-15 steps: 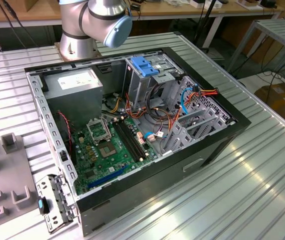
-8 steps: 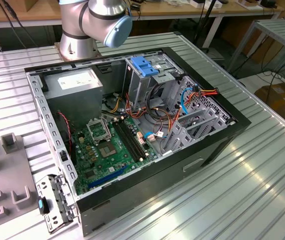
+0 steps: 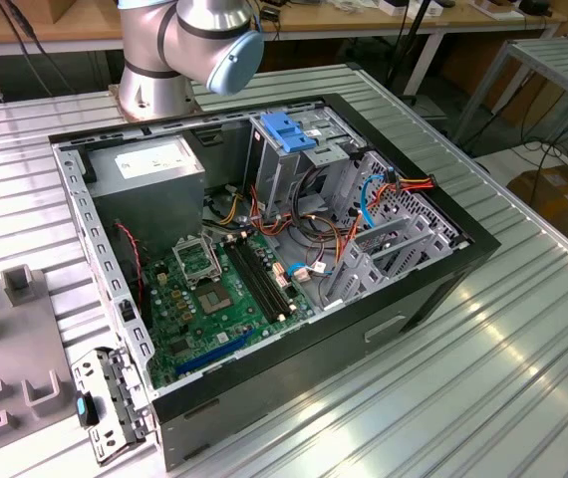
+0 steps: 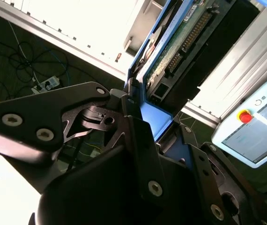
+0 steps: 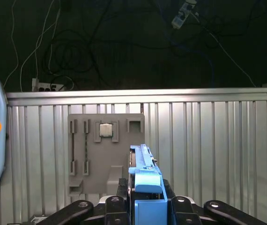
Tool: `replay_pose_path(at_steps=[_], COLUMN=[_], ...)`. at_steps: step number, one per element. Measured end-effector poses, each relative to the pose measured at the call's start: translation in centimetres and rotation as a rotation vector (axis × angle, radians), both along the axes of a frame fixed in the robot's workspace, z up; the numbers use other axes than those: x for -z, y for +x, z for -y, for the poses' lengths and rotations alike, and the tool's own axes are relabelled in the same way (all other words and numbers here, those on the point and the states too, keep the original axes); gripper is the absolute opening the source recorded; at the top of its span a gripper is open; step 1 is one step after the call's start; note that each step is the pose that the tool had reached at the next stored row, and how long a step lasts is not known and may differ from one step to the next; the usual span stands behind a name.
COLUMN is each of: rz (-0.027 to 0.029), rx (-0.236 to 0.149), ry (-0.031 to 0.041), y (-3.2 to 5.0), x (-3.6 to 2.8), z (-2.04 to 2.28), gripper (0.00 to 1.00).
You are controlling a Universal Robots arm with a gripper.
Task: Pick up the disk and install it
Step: 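Pick up the disk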
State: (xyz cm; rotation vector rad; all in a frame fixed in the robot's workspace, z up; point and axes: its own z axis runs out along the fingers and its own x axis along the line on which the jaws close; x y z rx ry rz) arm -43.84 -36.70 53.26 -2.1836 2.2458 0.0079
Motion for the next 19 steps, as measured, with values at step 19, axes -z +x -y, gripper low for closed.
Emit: replay_pose_path(at_steps=[19], rz=[0.0001], rx=[0.000], ry=[0.0000], y=[1.18], x=[0.00], z=[0.00], gripper=[0.37])
